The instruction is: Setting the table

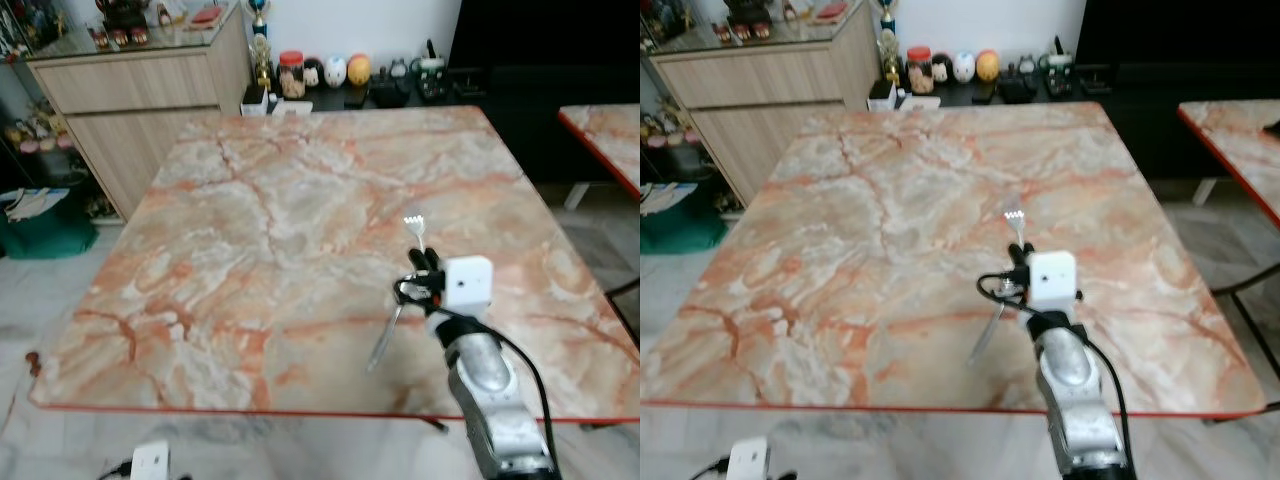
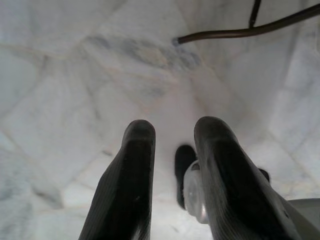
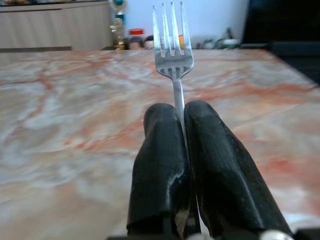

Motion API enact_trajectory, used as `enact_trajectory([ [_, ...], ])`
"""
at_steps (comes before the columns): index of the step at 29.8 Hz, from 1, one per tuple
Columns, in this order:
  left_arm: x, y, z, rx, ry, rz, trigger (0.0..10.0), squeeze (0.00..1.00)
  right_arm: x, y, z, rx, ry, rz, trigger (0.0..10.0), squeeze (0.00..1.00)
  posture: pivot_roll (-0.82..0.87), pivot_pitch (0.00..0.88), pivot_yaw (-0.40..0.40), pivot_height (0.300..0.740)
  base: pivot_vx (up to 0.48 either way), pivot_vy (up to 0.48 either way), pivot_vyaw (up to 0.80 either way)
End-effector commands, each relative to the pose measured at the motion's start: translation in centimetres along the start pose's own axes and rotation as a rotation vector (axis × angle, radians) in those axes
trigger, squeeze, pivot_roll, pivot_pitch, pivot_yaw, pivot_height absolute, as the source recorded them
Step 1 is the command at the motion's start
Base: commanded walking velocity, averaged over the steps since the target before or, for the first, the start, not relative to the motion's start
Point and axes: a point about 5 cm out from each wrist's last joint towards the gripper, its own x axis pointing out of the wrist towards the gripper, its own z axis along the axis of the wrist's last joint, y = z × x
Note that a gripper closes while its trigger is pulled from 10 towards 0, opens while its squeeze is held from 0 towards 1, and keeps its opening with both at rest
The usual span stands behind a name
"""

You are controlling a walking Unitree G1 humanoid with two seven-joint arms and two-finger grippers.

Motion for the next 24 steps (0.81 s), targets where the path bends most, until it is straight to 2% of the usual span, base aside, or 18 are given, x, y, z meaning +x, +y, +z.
enact_trajectory([
  [1,-0.1,0.2,-0.2,0.009,0.005,0.002,10.0,0.0,0.4,0.7,0.4,0.016,-0.017,0.02,10.0,0.0,-0.11,0.0,0.044,0.74,0.0,-0.48,0.0],
  [14,0.0,-0.3,0.1,0.005,-0.018,-0.01,10.0,0.0,0.5,0.4,0.5,0.025,-0.022,0.009,10.0,0.0,-0.11,0.0,0.039,0.74,0.0,-0.48,0.0],
  [24,0.0,-0.4,0.0,0.007,-0.017,-0.014,10.0,0.0,0.6,0.0,2.3,0.021,-0.121,-0.012,10.0,0.0,-0.11,0.0,0.04,0.74,0.0,-0.48,0.0],
])
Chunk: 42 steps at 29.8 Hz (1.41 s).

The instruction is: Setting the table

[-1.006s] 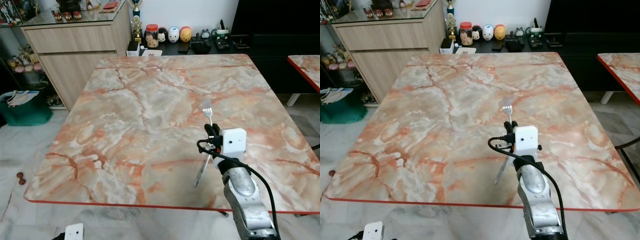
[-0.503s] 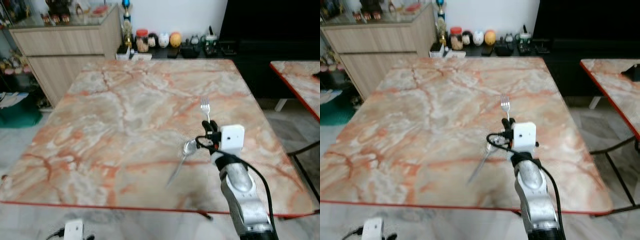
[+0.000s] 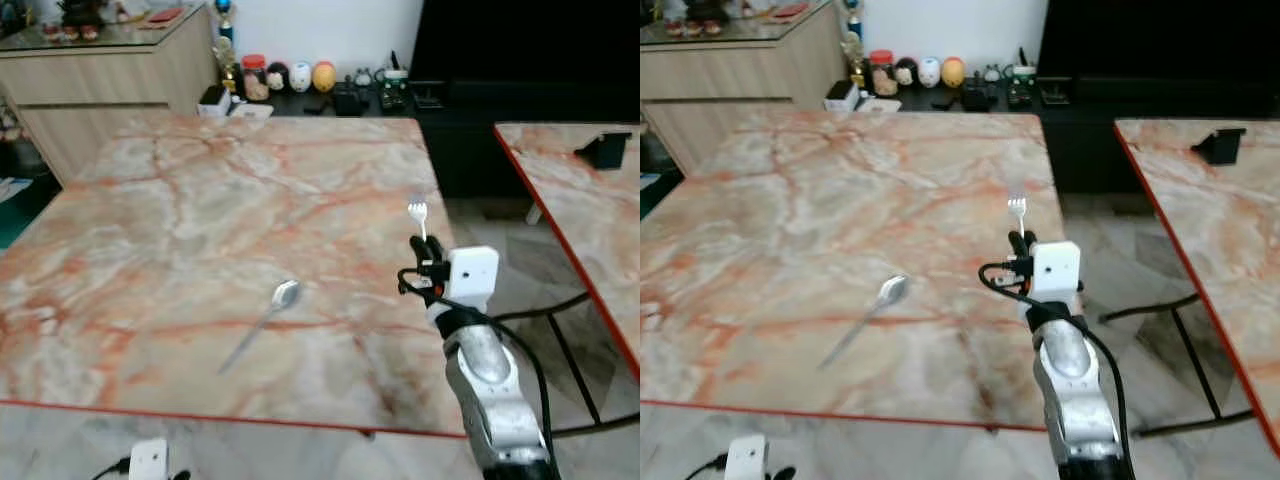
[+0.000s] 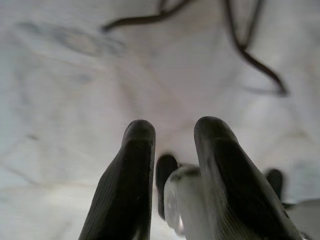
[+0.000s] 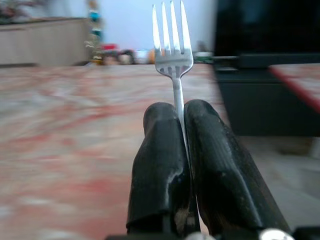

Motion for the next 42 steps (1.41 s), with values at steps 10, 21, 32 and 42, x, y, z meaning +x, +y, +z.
enact_trajectory([
  [10,0.0,0.8,0.4,0.013,0.0,0.012,10.0,0.0,0.8,0.4,3.5,-0.024,-0.169,0.008,10.0,0.0,-0.11,0.0,0.049,0.74,0.0,-0.48,0.0],
  [21,-0.1,0.9,0.1,-0.012,0.003,0.012,10.0,0.0,0.9,0.2,3.8,-0.03,-0.18,0.001,10.0,0.0,-0.11,0.0,0.051,0.74,0.0,-0.467,0.0],
  [32,-0.1,0.7,0.0,-0.021,-0.002,0.008,10.0,0.0,1.1,0.2,4.1,-0.031,-0.189,-0.002,10.0,0.0,-0.11,0.0,0.049,0.74,0.0,-0.453,0.0],
  [42,0.0,0.6,0.2,-0.03,-0.015,0.005,10.0,0.0,1.3,0.3,4.3,-0.032,-0.198,0.0,10.0,0.0,-0.11,0.0,0.048,0.74,-0.052,-0.417,0.0],
])
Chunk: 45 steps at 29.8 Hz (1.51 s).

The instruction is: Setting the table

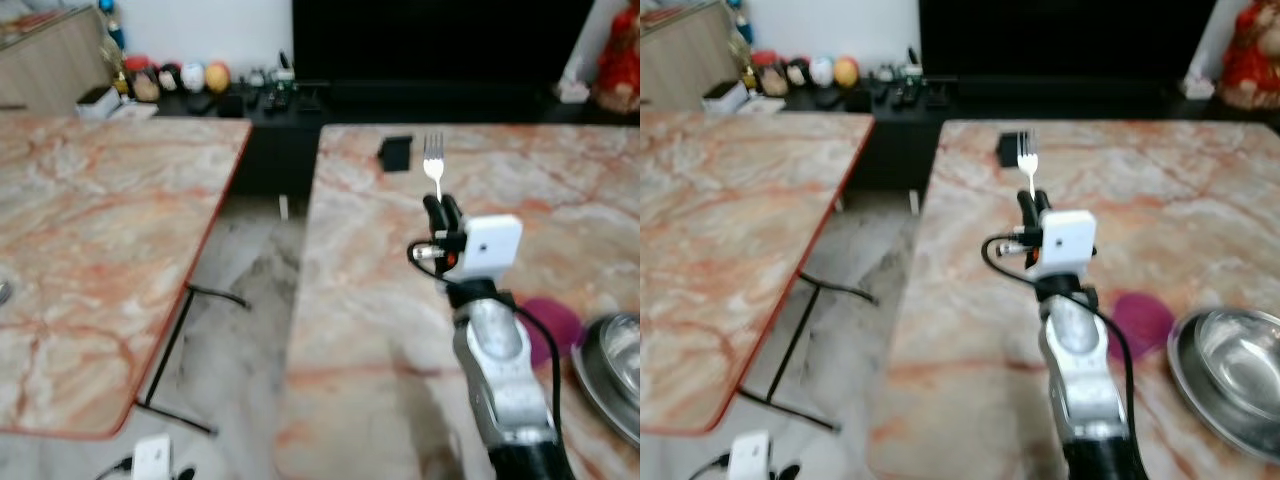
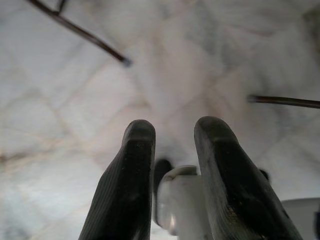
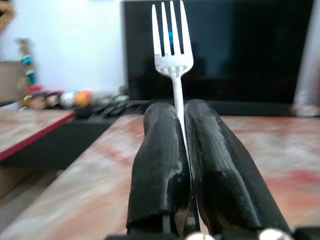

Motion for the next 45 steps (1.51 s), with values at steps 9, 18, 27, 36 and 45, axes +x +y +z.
enact_trajectory([
  [9,0.2,0.9,1.4,0.003,-0.048,0.021,10.0,0.0,0.5,0.8,0.9,0.017,-0.038,0.016,10.0,0.0,-0.12,0.0,0.051,0.74,-0.234,-0.283,0.0],
  [18,0.3,0.6,1.7,-0.003,-0.072,0.014,10.0,0.0,0.5,0.6,1.2,0.02,-0.051,0.006,10.0,0.0,-0.11,0.0,0.05,0.74,0.0,0.0,0.0],
  [27,0.2,0.6,1.6,-0.008,-0.068,0.019,10.0,0.0,0.6,0.4,1.3,0.02,-0.051,-0.009,10.0,0.0,-0.11,0.0,0.05,0.74,0.0,0.0,0.0],
  [36,0.0,0.8,0.8,-0.012,-0.037,0.023,10.0,0.0,0.8,0.3,1.3,0.029,-0.046,-0.019,10.0,0.0,-0.12,0.0,0.049,0.74,0.0,0.0,0.0],
  [45,0.0,0.9,0.8,-0.012,-0.035,0.024,10.0,0.0,0.9,0.1,1.0,0.044,-0.023,-0.034,10.0,0.0,-0.12,0.0,0.048,0.74,0.0,0.0,-0.49],
])
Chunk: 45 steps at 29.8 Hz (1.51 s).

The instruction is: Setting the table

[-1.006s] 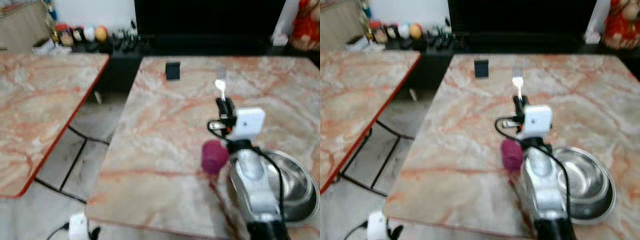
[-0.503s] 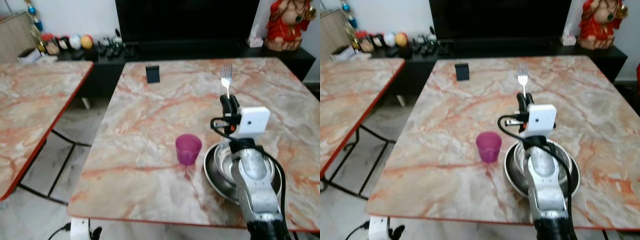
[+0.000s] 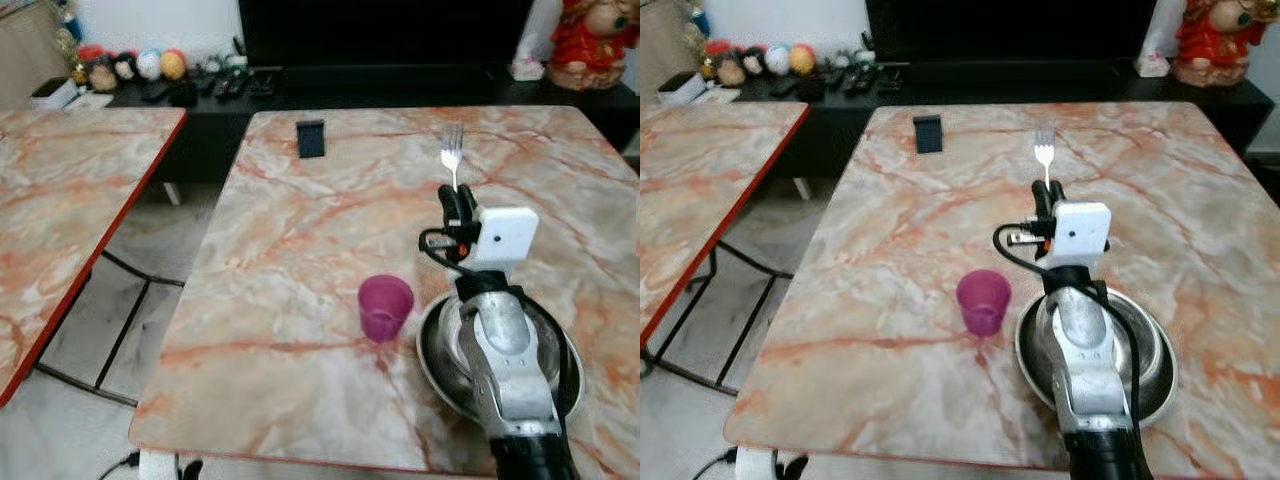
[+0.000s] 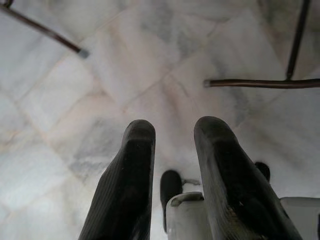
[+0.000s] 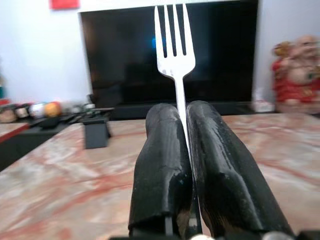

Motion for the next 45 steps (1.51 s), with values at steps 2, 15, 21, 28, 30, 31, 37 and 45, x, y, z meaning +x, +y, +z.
enact_trajectory([
  [2,-0.1,0.5,-0.2,-0.005,0.013,0.012,10.0,0.0,0.1,0.1,0.0,0.007,0.005,0.0,10.0,0.0,-0.12,0.0,0.048,0.74,0.0,0.0,-0.73],
  [15,-0.4,0.9,-0.8,0.014,0.047,0.015,10.0,0.0,0.1,0.2,0.2,0.01,-0.01,0.008,10.0,0.0,-0.12,0.0,0.049,0.74,0.0,0.0,-0.1],
  [21,-0.4,1.0,-1.0,0.021,0.058,0.018,10.0,0.0,0.3,0.1,0.2,0.007,-0.011,0.006,10.0,0.0,-0.12,0.0,0.05,0.74,0.0,-0.089,0.0],
  [28,-0.3,0.9,-0.7,0.022,0.058,0.019,10.0,0.0,0.4,0.1,0.3,0.005,-0.013,0.005,10.0,0.0,-0.12,0.0,0.047,0.74,0.0,-0.291,0.0],
  [30,-0.2,0.9,-0.7,0.019,0.057,0.021,10.0,0.0,0.4,0.0,0.3,0.003,-0.012,0.002,10.0,0.0,-0.12,0.0,0.045,0.74,0.0,-0.304,0.0],
  [31,-0.2,0.9,-0.6,0.018,0.056,0.021,10.0,0.0,0.4,0.0,0.3,0.003,-0.012,0.001,10.0,0.0,-0.12,0.0,0.045,0.74,0.0,-0.304,0.0],
  [37,-0.2,0.8,-0.6,0.015,0.051,0.019,10.0,0.0,0.4,0.0,0.5,0.0,-0.016,-0.002,10.0,0.0,-0.13,0.0,0.046,0.74,0.0,-0.306,0.0],
  [45,-0.3,0.7,-0.7,0.02,0.048,0.012,10.0,0.0,-0.5,-0.3,0.5,-0.004,-0.003,-0.012,10.0,0.0,-0.13,0.0,0.046,0.74,0.0,-0.276,0.0],
])
